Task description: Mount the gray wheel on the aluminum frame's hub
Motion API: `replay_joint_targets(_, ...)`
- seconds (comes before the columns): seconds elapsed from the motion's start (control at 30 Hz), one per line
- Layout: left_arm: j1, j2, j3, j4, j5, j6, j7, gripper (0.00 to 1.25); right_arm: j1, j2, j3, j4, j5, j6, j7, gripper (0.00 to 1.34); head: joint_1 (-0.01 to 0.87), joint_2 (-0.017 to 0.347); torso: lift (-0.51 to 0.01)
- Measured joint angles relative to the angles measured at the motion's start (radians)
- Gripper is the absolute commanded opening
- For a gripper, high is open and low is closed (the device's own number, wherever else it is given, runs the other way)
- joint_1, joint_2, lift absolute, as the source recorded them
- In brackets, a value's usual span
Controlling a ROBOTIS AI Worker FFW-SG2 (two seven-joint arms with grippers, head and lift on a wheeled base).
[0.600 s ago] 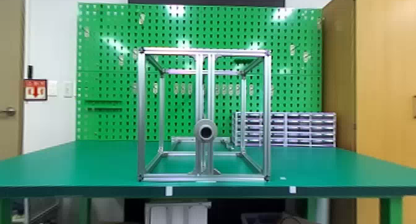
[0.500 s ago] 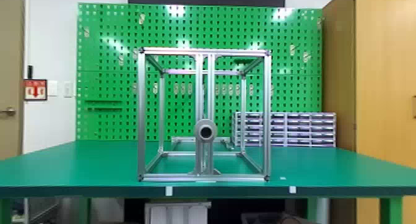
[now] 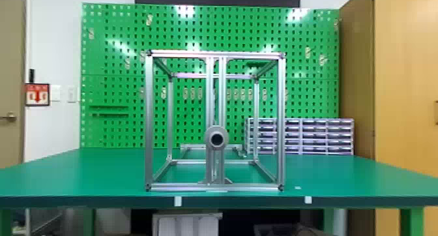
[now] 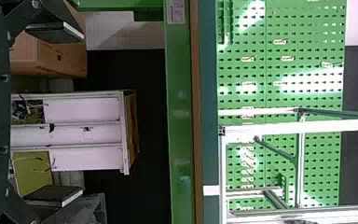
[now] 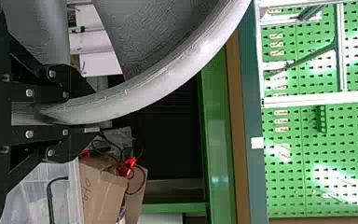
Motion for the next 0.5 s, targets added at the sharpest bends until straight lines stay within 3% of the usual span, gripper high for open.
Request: replay_joint_targets(0.5,0.001,0.000,0.000,0.000,-0.002,0.000,0.000,1.12,-0.002,0.001,0.000,0.000,-0.003,0.006,0.000,0.25,-0.005,0.006,-0.499)
